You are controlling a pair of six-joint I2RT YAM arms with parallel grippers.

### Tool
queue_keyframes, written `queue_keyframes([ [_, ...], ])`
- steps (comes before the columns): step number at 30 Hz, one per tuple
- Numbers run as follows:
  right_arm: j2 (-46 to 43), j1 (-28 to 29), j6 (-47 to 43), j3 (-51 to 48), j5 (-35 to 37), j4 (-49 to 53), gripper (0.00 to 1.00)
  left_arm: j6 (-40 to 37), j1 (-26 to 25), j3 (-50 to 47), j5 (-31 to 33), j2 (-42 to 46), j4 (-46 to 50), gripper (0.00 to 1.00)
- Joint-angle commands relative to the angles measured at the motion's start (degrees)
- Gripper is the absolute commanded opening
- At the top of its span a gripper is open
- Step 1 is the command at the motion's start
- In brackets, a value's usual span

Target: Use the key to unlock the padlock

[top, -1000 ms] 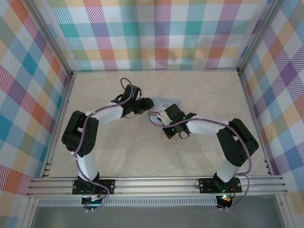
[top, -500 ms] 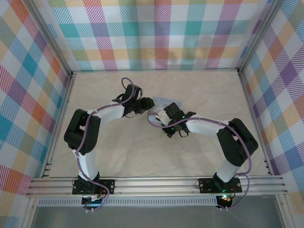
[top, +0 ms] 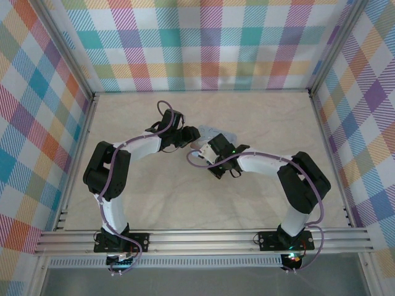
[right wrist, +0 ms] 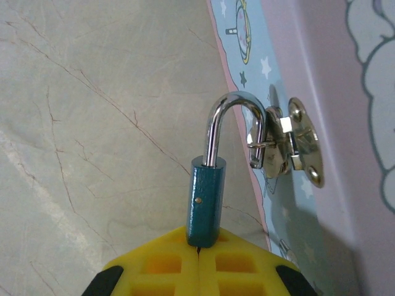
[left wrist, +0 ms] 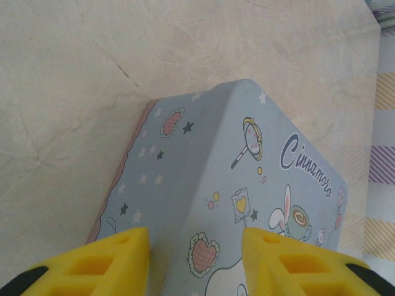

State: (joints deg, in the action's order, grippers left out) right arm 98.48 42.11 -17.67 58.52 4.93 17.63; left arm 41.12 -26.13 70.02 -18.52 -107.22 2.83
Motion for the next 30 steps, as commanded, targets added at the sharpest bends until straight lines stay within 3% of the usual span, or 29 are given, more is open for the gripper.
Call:
queue_keyframes([
  [1, 0.7, 0.7, -1.9, 2.2, 0.6, -1.8, 0.0, 0.8, -0.4, 1.3, -2.3, -0.7, -0.7, 0.43],
  [30, -1.7, 2.1, -4.0, -0.8, 2.6, -6.1, 0.0, 1.5, -0.3, 0.5, -1.1, 0.6, -0.5, 0.43],
])
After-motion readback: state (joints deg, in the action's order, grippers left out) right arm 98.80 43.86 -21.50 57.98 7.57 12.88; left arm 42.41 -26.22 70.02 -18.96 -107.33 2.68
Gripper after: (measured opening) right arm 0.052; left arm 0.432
